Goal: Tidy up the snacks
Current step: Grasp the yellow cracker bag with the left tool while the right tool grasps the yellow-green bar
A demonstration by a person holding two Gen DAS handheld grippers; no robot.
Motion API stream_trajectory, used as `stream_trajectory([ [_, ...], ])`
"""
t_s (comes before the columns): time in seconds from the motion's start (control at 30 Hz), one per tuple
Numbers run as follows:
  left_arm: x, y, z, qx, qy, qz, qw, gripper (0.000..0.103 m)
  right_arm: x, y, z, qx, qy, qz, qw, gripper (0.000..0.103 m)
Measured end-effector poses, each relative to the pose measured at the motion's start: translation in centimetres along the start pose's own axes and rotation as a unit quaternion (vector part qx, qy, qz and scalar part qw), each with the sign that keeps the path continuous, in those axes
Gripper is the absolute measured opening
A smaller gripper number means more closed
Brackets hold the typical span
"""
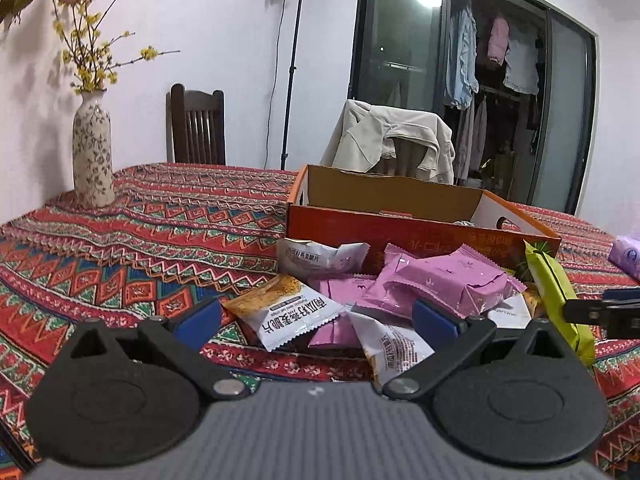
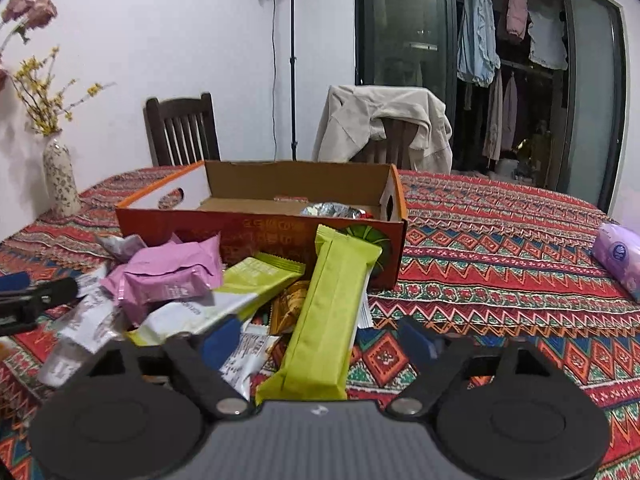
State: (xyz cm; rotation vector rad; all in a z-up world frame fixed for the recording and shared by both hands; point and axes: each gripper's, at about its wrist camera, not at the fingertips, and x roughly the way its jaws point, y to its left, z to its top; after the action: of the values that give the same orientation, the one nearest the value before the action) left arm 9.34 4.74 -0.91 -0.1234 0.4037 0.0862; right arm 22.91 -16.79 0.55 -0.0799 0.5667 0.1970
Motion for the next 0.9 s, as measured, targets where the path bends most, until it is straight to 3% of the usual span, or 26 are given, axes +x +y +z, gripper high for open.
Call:
stream_trajectory([
  [0.23,0.3,0.2,0.0,-0.011,0.012,-0.005,0.9999,0.103,3.1,0.1,0.5,0.004,0.024,-0.001,1.0,0.056],
  [0.37,0.4,0.1,0.0,-0.009,0.015,-0.004,0.9998,0.103,3.5,0.5,-0.2,-0.005,0.019,-0.009,1.0,0.04],
  [0.7,0.5,-0.2,0.1,-0.006,0.019,0.023,0.9995,0.103,1.4,0.8,-0.8,-0.024,-0.048,-0.023,0.998,0.038],
  [0.9,1.5,0.6,1.6,-0.029,0.046,0.051,0.9972,0.103,1.3,0.4,-0.8,-0.013,-0.05,-0.019,0.998,0.038],
])
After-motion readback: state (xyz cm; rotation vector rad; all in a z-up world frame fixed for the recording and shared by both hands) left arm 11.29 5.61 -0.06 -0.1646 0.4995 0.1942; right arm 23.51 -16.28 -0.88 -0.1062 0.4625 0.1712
